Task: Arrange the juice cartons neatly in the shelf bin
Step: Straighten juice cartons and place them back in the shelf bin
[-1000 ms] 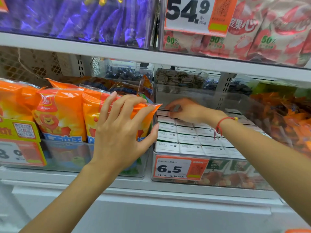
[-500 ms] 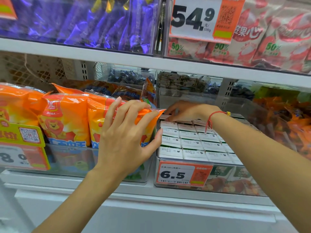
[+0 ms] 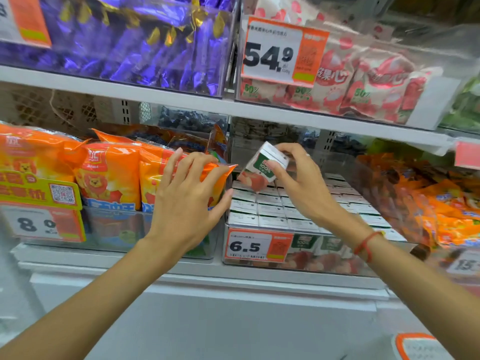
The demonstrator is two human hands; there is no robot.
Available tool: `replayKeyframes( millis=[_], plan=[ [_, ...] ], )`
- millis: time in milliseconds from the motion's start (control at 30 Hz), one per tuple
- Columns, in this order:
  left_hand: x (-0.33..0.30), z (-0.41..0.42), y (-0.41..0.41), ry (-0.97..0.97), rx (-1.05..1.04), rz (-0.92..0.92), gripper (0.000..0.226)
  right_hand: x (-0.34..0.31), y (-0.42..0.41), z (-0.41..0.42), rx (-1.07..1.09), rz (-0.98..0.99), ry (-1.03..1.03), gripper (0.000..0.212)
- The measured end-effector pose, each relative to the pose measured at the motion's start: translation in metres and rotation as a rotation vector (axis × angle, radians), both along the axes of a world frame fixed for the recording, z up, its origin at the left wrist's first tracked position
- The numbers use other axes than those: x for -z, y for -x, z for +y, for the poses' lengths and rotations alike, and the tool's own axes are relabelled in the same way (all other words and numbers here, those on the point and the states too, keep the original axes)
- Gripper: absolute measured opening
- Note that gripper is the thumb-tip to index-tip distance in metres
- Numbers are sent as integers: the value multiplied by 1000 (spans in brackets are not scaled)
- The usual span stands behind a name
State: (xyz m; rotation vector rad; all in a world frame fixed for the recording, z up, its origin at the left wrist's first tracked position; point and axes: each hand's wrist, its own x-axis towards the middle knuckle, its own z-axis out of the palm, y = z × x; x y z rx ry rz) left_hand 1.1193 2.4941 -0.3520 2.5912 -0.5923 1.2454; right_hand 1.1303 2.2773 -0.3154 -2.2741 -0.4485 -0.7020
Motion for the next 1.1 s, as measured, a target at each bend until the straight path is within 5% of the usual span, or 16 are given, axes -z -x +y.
replayKeyframes(
  millis=[167,367,533,600,733,933,1100],
  plan=[
    [-16,-8,27,-9,-11,152,45,8,86,-3,-9,114,-144,7],
    [-26,-39,86,104,251,326,42,7,165,1,-22,201,-365,43],
    [-17,-65,124,686,696,1141,30,23,187,-1,32,266,-540,39],
    [-9,-66,128,766,708,1297,30,30,188,-3,50,333,-601,37],
    [10,-59,123,707,789,1332,25,40,185,-11,30,415,-596,29],
    [20,-57,118,671,759,1283,33,51,179,-27,-19,525,-504,48],
    [28,-61,112,719,755,1255,25,56,175,-29,-58,525,-485,30]
  ],
)
